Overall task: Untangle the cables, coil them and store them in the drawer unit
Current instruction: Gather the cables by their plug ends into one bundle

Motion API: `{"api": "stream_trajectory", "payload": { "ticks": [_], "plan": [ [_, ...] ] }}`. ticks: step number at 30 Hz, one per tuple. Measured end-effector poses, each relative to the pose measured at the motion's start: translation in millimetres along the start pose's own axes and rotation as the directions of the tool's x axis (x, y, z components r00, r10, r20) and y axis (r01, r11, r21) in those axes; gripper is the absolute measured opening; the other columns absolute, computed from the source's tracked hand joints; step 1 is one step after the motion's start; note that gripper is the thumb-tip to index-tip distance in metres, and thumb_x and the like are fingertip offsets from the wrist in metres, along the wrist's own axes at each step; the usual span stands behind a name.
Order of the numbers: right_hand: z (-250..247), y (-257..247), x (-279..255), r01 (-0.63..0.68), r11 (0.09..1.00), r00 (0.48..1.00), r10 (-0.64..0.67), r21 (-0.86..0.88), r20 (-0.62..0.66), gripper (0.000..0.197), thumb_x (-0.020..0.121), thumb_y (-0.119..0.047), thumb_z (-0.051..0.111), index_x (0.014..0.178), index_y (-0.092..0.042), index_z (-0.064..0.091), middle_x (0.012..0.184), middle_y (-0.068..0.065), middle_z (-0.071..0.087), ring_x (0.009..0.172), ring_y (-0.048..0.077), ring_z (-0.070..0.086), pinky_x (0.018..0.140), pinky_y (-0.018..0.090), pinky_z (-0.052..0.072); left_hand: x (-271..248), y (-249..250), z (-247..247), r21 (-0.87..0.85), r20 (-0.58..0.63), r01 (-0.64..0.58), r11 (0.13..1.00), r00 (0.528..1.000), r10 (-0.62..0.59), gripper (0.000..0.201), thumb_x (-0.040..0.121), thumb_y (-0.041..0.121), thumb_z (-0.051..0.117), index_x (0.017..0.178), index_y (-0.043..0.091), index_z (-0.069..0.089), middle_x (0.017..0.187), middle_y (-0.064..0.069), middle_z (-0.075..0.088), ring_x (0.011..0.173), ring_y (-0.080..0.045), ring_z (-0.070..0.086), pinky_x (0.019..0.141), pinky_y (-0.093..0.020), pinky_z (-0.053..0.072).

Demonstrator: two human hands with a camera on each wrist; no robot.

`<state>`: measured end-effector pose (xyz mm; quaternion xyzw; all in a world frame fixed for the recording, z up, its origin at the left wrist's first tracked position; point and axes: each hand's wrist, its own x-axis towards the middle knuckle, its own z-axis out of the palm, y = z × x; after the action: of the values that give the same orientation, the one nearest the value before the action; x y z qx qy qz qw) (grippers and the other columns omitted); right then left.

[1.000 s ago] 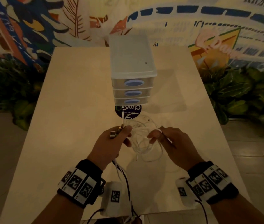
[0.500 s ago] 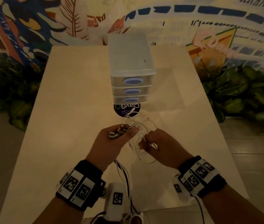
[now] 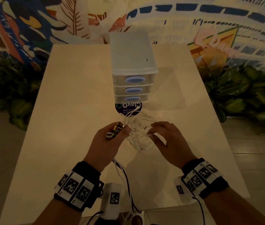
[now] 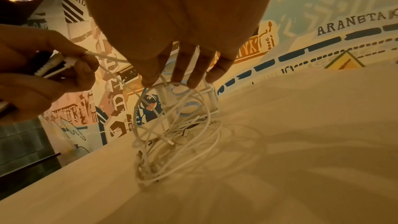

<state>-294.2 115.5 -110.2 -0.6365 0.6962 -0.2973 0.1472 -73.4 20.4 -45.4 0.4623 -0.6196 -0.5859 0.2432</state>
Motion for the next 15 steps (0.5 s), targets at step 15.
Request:
{"api": "stream_trajectory", "payload": {
  "ticks": [15],
  "plan": [
    [-5.8, -0.3, 0.2, 0.03, 0.985, 0.997, -0.041, 0.171, 0.062, 0.032, 0.1, -0.053, 0.051, 0.091, -0.022, 0.055, 0.091, -0.012, 0.059, 0.087, 0.013, 0.059, 0.075, 0.041, 0.051, 1.9, 3.2, -4.9, 0.001, 0.132, -0.08, 0.997, 0.988, 0.079, 0.04, 0.088, 0.04, 0.065, 0.086, -0.001, 0.064, 0.081, -0.029, 0.056, 0.05, -0.01, 0.033, 0.054, -0.024, 0.03]
  ]
}}
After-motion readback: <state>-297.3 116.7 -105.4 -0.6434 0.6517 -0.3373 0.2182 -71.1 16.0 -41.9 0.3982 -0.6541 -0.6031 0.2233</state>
